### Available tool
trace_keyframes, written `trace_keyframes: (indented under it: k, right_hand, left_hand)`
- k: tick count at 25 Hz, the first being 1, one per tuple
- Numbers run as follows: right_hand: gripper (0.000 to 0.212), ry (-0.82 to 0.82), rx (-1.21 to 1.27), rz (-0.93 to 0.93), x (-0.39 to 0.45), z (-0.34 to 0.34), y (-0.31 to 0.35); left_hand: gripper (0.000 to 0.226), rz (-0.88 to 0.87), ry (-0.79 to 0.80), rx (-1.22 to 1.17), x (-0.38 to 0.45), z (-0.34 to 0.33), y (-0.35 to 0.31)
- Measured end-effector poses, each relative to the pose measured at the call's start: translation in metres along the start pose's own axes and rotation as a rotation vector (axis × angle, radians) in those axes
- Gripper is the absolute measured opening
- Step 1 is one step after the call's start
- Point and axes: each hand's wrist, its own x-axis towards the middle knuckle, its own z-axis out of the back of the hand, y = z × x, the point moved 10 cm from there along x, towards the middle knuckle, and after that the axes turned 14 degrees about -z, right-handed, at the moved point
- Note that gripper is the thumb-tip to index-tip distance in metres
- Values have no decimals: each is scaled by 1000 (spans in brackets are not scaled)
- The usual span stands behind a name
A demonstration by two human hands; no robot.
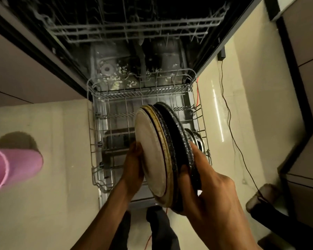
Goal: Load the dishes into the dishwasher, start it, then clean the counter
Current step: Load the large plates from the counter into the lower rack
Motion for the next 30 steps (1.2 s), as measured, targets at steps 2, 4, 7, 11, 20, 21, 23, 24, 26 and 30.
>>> trace_keyframes:
  k: [2,4,7,11,20,21,23,24,26,30]
  right_hand:
    - [56,-75,-7,27,16,-6,-19]
    - [43,-267,-6,64,24,15,-33]
    - [19,-523,30,-9,62,62,-77]
    - [23,-575,-28,-63,160,88,-129]
    - [37,-391,-139,-85,275,57,-164]
    - [38,-390,-140,-81,278,58,-164]
    - [37,-407,-139,-64,280,65,-160]
    - [36,-420,-147,-51,279,67,-156]
    - [34,-420,-149,-31,279,67,-152]
    - [35,-323,-167,-82,288,46,-159]
  left_hand:
    - [54,59,-50,-22,24,18,27]
    - [58,92,-22,-77,39,13,35]
    - [71,12,77,-82,57,-6,16]
    - [67,-70,46,-86,79,-14,1]
    - [21,-116,-16,-73,99,-8,1]
    - [18,-97,-35,-76,101,-3,5]
    - [21,-68,-36,-104,101,0,12]
    - [22,-62,-41,-112,101,3,15]
    - [32,-58,-26,-126,100,0,14]
    - [67,-62,23,-114,102,-5,15]
